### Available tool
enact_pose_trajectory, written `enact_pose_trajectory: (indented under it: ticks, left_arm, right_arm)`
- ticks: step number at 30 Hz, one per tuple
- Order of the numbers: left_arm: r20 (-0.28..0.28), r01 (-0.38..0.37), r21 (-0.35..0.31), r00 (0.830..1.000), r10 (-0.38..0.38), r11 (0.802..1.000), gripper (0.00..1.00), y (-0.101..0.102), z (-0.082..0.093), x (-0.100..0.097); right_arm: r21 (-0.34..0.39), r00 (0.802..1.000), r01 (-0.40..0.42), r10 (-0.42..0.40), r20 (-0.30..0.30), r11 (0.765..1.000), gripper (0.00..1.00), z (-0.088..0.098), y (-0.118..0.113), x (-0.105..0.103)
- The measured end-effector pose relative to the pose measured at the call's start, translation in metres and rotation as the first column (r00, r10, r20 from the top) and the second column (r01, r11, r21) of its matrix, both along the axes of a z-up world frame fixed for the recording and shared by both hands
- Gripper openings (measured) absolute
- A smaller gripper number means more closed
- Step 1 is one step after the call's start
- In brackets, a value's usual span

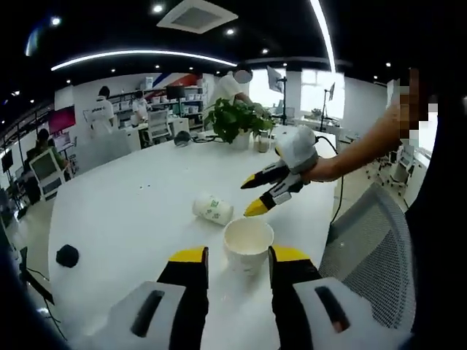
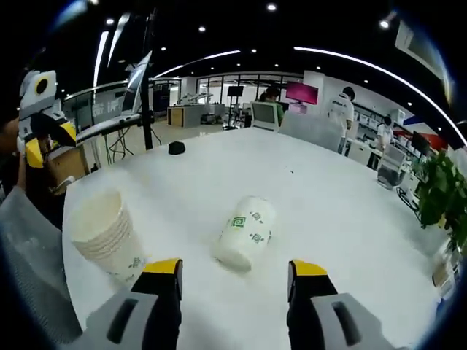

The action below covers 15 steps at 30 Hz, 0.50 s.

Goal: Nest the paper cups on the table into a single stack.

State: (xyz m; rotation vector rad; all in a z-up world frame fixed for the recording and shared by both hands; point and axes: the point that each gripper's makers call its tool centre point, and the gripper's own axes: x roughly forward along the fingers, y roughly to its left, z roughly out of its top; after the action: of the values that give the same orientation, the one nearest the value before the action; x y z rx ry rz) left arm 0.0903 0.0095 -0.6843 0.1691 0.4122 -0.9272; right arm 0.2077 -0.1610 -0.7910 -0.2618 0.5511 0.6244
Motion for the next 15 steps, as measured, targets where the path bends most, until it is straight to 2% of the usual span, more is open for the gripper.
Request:
enact_pose_trajectory:
  ticks: [5,11,15]
  left_arm:
    - [0.01,-0.04,-0.023,0.999,0.041,0.999,0.39,0.005,0.002,-0.002]
    - [0.019,-0.069,0.0,0.997,0.069,0.998,0.38,0.011,-0.002,-0.007]
    - [0.014,-0.101,-0.01,0.995,0.101,0.995,0.36,0.017,-0.002,-0.006]
  right_arm:
    - [0.012,0.999,0.022,-0.022,-0.03,1.0,0.57,-0.011,0.009,0.016]
    - [0.056,0.987,0.133,-0.127,-0.102,0.989,0.55,-0.028,0.014,0.037]
    - [0.066,0.983,0.149,-0.141,-0.12,0.987,0.49,-0.032,0.018,0.042]
